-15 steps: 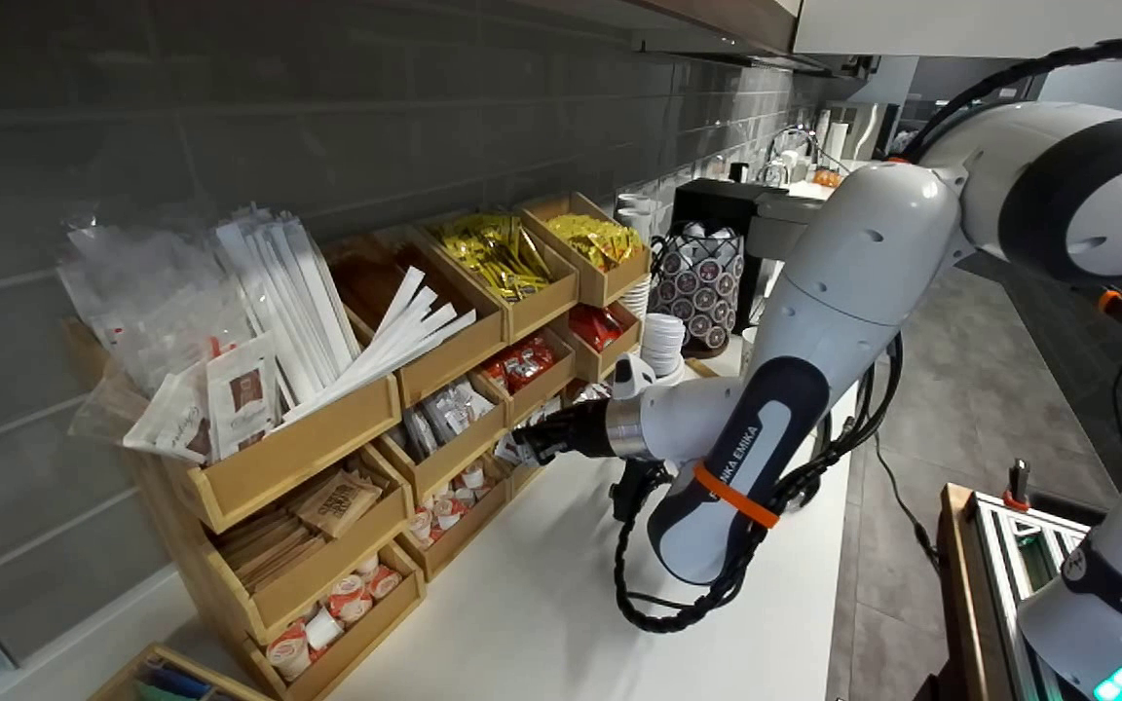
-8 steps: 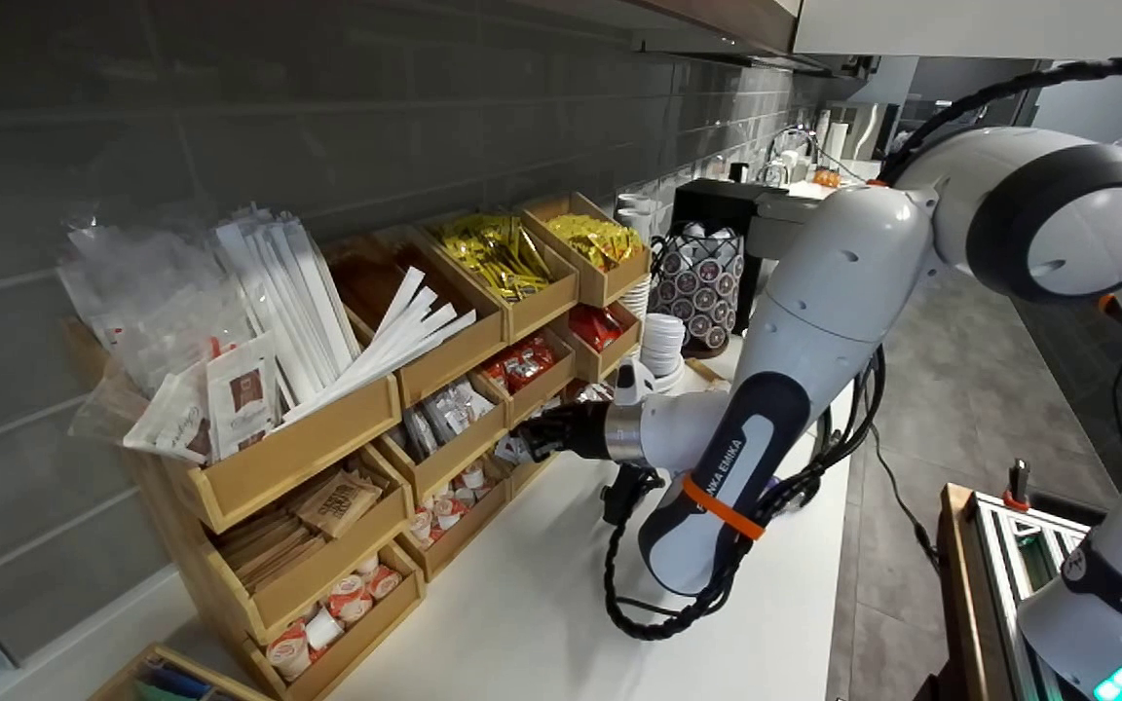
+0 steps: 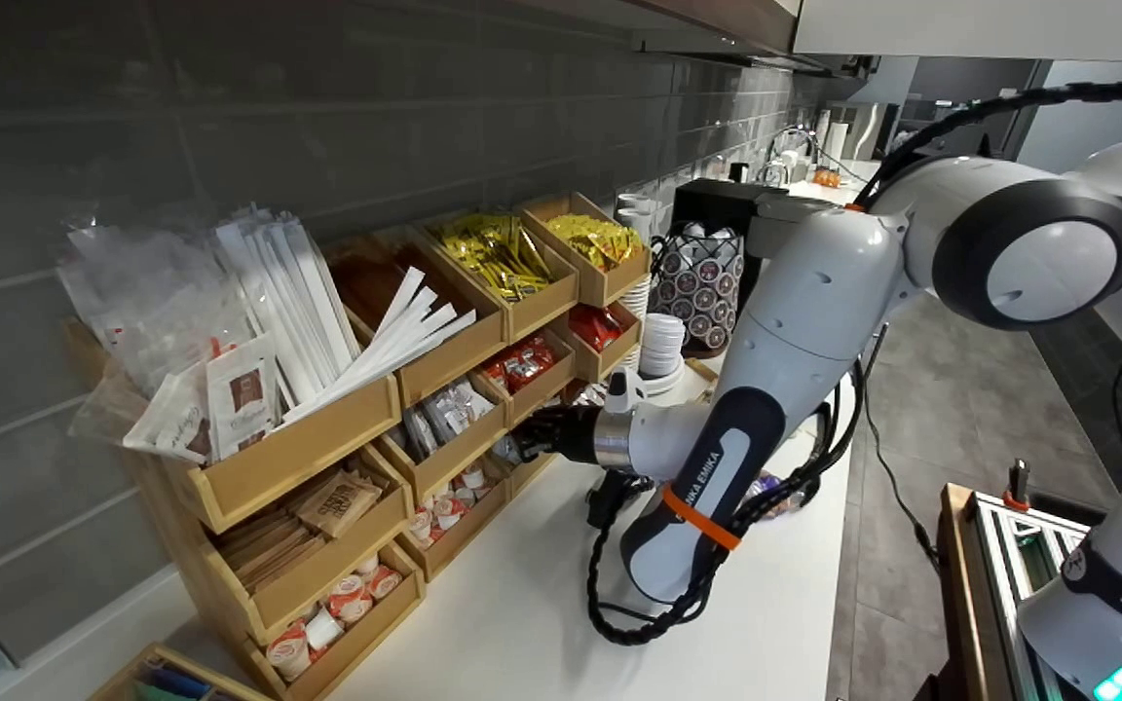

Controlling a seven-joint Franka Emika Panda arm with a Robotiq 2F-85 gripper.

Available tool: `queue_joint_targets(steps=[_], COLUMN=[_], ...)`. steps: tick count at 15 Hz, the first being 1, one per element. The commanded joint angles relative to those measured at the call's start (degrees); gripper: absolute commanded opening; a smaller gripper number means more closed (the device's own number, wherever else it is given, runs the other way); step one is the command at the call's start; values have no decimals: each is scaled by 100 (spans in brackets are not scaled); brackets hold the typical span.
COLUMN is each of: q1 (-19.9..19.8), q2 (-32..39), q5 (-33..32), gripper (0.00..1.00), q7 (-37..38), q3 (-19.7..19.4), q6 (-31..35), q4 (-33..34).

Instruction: Put the tomato sauce pack that is on the counter, next to the others

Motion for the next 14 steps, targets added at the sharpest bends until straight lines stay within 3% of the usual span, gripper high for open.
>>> queue_joint_targets(steps=[1, 14], q1=[-83, -139], q2=[299, 243], q5=[128, -52], gripper=[0, 0], q7=[-178, -691], q3=[140, 15], q6=[173, 166], q4=[353, 242])
